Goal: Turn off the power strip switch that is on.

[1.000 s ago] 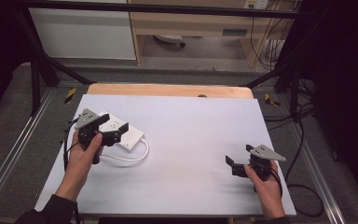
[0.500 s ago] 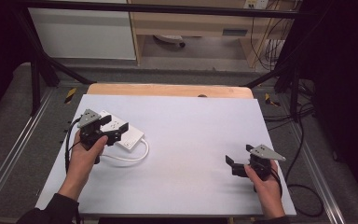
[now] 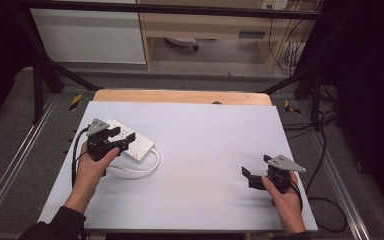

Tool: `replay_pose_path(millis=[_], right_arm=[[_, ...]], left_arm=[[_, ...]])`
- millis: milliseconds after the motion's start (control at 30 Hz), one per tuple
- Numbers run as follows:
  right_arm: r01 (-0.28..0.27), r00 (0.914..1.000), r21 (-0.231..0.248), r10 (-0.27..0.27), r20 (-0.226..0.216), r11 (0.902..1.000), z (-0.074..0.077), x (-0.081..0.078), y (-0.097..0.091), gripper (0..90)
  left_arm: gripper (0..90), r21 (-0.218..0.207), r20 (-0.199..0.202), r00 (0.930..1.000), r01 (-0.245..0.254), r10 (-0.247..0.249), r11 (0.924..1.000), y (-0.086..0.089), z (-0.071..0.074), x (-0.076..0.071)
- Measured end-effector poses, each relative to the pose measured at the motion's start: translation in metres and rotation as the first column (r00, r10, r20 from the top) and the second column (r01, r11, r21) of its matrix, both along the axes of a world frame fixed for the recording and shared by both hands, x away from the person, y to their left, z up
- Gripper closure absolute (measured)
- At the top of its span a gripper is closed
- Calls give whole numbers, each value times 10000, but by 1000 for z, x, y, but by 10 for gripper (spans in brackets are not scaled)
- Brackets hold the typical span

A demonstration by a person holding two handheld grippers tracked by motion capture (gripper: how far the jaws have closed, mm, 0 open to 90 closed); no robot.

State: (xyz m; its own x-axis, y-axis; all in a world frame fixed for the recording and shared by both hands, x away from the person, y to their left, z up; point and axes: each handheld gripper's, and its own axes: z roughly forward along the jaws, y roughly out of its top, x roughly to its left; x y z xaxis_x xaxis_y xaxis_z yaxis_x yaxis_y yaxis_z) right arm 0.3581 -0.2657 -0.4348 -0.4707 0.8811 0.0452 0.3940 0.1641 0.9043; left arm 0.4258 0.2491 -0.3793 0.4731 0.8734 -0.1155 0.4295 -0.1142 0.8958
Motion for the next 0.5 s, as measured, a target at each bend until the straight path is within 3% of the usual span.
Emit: replay_pose_path(millis=[267, 400, 500], right_arm=[[-3, 10000, -13, 3, 3, 10000, 0, 0, 0, 40], [-3, 10000, 24, 3, -33, 10000, 0, 0, 0, 40], [-22, 10000, 0, 22, -17, 10000, 0, 0, 0, 40]], left_arm=[[475, 244, -37, 10000, -35, 36, 9997, 2, -5, 0], [604, 341, -37, 10000, -47, 48, 9994, 4, -9, 2], [649, 290, -59, 10000, -54, 55, 9996, 6, -11, 3]])
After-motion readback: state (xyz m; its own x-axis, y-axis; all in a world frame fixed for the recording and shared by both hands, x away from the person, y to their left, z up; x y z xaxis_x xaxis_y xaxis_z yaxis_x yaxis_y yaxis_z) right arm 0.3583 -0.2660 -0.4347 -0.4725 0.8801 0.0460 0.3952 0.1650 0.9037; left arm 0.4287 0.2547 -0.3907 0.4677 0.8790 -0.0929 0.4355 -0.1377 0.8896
